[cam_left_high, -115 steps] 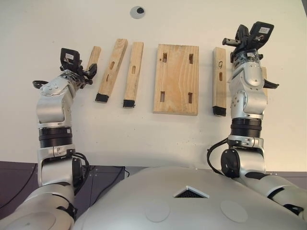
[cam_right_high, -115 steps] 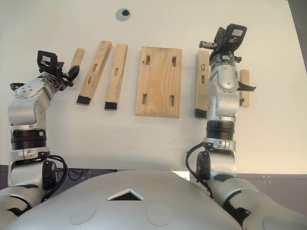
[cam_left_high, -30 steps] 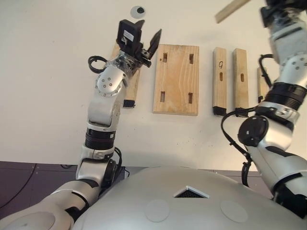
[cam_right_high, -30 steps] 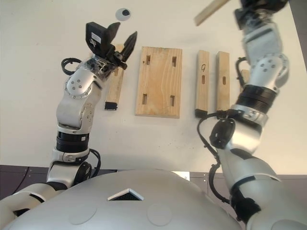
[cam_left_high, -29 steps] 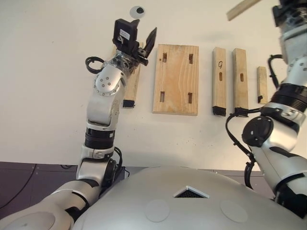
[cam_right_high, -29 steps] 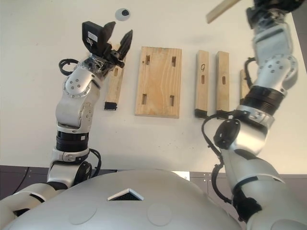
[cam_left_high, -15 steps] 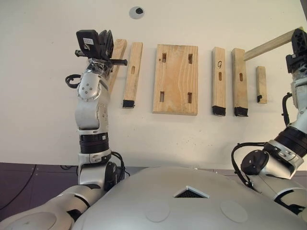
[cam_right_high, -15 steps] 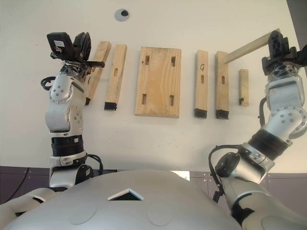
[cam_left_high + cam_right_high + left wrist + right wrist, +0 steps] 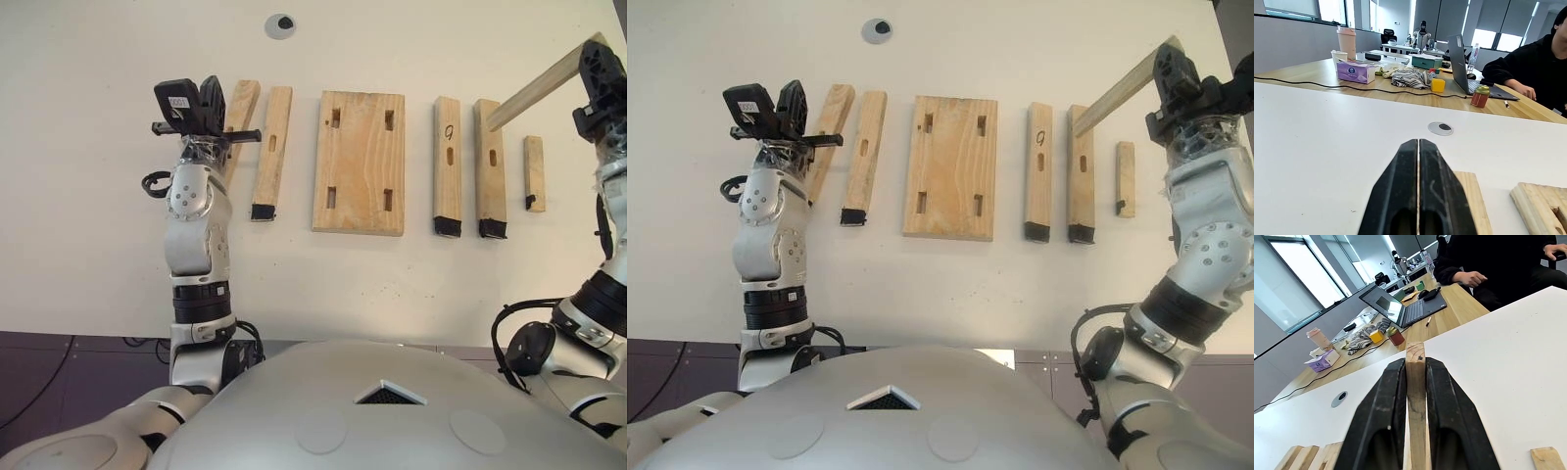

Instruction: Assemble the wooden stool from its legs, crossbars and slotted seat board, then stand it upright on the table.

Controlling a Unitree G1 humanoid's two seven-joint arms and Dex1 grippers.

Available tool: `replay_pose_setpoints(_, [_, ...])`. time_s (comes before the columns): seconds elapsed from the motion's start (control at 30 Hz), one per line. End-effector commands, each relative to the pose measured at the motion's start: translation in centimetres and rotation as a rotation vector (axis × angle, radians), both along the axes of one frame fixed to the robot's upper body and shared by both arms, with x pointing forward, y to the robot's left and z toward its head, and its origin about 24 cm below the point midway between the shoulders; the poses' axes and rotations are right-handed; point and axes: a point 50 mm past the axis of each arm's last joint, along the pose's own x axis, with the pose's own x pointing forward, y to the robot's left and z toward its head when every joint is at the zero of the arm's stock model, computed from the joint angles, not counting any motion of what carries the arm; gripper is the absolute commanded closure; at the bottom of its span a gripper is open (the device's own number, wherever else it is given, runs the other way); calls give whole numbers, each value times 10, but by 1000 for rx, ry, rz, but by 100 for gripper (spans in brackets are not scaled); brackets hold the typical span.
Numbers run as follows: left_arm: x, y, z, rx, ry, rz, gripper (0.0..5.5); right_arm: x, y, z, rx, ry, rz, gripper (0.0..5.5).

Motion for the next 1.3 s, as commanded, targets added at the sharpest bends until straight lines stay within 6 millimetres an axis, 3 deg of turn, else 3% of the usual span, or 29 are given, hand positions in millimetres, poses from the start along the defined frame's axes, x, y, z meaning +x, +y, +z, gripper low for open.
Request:
replay_pose_setpoints(0.03, [0,3,-2,8,4,18,550,-8,-6,-6,-60,35,-63,511])
replay_pose_setpoints(0.23, [-3,5,-4,9,10,30,550,-13,11,-2,-126,-6,-21,511])
replay_pose_setpoints(0.4, [-1,6,-2,13,5,26,550,-20,4,-21,-145,49,-38,511])
replay_pose_setpoints(0.77, [5,5,0,21,-7,12,550,-18,2,-33,-119,46,-62,511])
replay_pose_setpoints(1.13, [9,3,2,26,-14,-13,550,-25,-8,-57,-128,92,-128,511])
replay_pose_setpoints(1.3, [10,1,2,19,-18,-19,550,-41,-3,-87,-160,158,-119,511])
